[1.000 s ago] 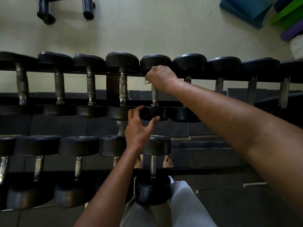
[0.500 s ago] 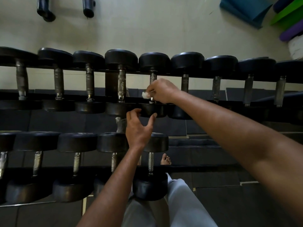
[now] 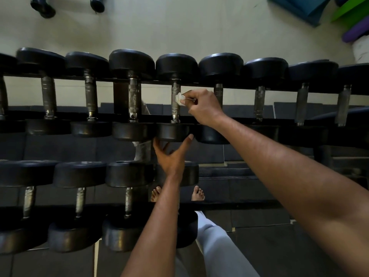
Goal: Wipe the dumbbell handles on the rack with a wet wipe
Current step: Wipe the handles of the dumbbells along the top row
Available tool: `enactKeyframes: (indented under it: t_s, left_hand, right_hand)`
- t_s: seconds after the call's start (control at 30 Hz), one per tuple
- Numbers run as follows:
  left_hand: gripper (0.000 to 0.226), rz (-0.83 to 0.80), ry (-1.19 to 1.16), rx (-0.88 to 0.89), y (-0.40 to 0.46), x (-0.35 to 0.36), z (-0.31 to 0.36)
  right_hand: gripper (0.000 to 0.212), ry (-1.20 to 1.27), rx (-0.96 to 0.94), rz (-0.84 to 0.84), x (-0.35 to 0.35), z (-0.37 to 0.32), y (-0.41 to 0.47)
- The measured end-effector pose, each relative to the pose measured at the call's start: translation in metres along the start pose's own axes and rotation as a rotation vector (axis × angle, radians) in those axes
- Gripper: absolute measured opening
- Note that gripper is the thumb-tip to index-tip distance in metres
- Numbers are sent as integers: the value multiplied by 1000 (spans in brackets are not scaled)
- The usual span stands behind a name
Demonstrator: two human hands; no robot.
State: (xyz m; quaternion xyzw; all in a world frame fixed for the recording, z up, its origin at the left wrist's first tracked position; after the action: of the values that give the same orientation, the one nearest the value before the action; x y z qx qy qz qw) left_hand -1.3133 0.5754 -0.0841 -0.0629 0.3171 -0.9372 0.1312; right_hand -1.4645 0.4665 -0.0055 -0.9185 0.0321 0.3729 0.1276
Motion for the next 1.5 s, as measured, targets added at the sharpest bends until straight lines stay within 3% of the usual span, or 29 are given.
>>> enactKeyframes:
  t_s: [0.13, 0.27, 0.37, 0.5, 0.57, 0.63, 0.7, 0.77, 0.87, 1.07, 1.33, 1.5]
  left_hand:
    - [103, -7, -65, -24, 14, -1, -4]
    - [64, -148, -251, -237, 28, -9, -6]
    - [52, -210, -353, -354, 33, -12, -3]
    - [49, -244, -189, -365, 24, -19, 11]
    - [59, -102, 26, -305, 3, -24, 17]
    - [52, 117, 206, -47, -15, -30, 29]
    - [40, 135, 406, 312, -21, -33, 45]
    - [44, 49, 607, 512, -12, -33, 60]
    - [58, -55, 697, 510, 1, -31, 73]
    - [63, -56, 706, 499, 6, -36, 80]
    - [63, -72, 702, 527, 4, -39, 83]
    - [64, -86, 719, 539, 3, -39, 87]
  right_hand:
    - [21, -72, -60, 0, -4, 5, 4]
    - [18, -133, -142, 24, -7, 9, 8]
    - [19, -195, -211, 74, -9, 6, 10]
    - [22, -268, -282, 174, -7, -7, 10]
    - [24, -285, -290, 214, -5, -12, 10]
    - [25, -303, -276, 251, -3, -15, 10]
    - [27, -322, -255, 295, -1, -18, 10]
    - [28, -331, -239, 323, 0, -22, 12]
    - [28, -333, -223, 321, 2, -25, 15]
    - [21, -316, -217, 237, 4, -23, 23]
    - [15, -375, -299, -102, 4, -13, 2]
    - [15, -341, -131, -230, 12, -4, -10]
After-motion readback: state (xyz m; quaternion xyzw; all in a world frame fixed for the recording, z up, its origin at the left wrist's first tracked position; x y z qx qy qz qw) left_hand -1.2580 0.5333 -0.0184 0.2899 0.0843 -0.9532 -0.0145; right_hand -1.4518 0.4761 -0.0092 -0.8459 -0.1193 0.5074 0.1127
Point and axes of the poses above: each hand's wrist, its own y-axis towards the middle knuckle, its own x-axis out of the palm, z = x × y, the point moved 1 cm from there along y, towards the middle knuckle, and after that the axes turned 2 degrees about -x, right-handed, at the moved point
